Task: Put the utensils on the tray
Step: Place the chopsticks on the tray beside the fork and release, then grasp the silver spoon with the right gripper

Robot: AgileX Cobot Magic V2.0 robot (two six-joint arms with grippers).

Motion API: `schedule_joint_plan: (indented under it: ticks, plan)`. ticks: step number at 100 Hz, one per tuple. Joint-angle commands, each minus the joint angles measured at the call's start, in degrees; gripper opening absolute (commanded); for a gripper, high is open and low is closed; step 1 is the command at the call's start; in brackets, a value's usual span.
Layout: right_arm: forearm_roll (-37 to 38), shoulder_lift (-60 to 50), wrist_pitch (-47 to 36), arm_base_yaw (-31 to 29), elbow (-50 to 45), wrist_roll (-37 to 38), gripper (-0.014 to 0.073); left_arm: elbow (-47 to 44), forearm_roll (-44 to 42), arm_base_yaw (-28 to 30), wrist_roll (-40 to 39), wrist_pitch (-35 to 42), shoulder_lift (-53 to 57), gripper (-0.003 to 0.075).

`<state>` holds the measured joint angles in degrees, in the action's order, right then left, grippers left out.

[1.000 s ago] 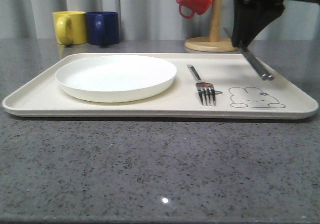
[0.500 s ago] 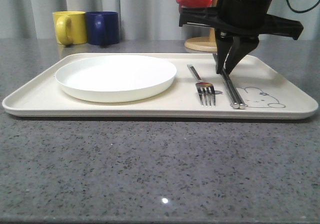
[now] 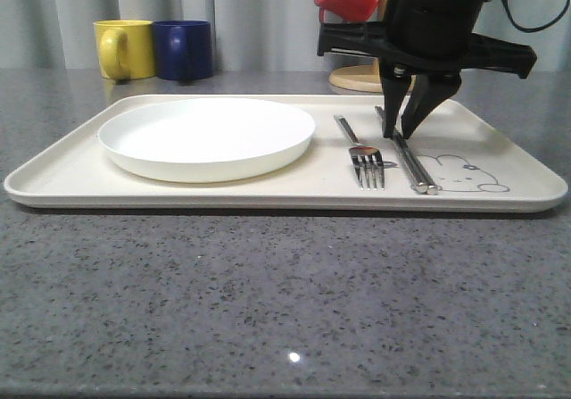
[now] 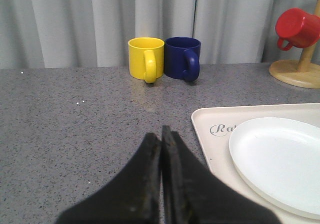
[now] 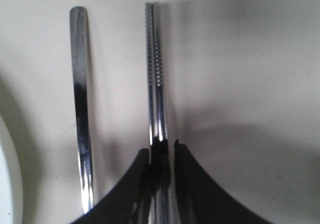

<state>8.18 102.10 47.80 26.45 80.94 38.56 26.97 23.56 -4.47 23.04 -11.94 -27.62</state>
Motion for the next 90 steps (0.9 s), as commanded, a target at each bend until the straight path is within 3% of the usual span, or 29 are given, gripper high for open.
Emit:
schedule_joint_plan:
  ticks: [1,12,29,42,73,90]
  plan:
    - [0.8,-2.6,-2.1,0.0,1.9,0.0,0.0234,1.5,0.5,0.2,-0.2,4.5,-0.2,-0.0018]
    - [0.8,-2.6,-2.1,0.0,1.9,0.0,0.029,1.5,0.5,0.2,-0.2,4.5,-0.2,-0.0018]
    - [2.3,-3.6,-0.4,0.0,1.9,-0.9,0.0294,1.5,0.5,0.2,-0.2,4.5,-0.2,-0.0018]
    - [4.1,-6.3,3.3,-2.0,2.0,-5.8,0.0294,1.5,0.5,0.2,-0.2,4.5,-0.2,-0.0018]
    - [3.6,-12.8,8.7,-17.4,2.0,-19.6,0.0294,1.5,0.5,0.2,-0.2,4.5,-0.2,-0.0018]
    - [-0.7,-12.9,9.1,-26.0,1.7,-27.5,0.0294,1.5,0.5,0.2,-0.2,4.5,-0.2,-0.0018]
